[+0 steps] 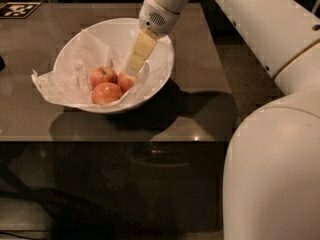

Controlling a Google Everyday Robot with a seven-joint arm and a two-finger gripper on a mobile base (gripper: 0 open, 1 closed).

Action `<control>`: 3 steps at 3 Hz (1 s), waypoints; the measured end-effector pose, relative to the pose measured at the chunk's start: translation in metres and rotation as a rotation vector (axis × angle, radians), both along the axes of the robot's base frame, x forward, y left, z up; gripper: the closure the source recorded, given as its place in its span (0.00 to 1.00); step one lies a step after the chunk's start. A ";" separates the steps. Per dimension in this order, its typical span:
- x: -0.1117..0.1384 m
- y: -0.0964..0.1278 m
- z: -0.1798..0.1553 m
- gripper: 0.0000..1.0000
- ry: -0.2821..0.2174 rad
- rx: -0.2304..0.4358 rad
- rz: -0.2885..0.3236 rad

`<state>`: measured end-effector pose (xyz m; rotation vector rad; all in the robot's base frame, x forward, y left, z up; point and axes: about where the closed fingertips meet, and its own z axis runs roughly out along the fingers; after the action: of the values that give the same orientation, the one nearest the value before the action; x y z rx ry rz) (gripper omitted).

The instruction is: Pick apple from white bowl

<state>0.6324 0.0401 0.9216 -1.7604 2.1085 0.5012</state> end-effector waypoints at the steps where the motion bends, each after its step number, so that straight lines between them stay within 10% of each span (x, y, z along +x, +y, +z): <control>1: -0.003 0.008 -0.006 0.00 0.006 -0.083 -0.071; 3: -0.005 0.013 -0.010 0.00 0.011 -0.121 -0.110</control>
Offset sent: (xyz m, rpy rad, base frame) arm -0.0152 0.0102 -0.0100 -0.1910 0.0305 -0.1579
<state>0.6276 0.0533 0.9114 -1.6956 2.2719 0.3619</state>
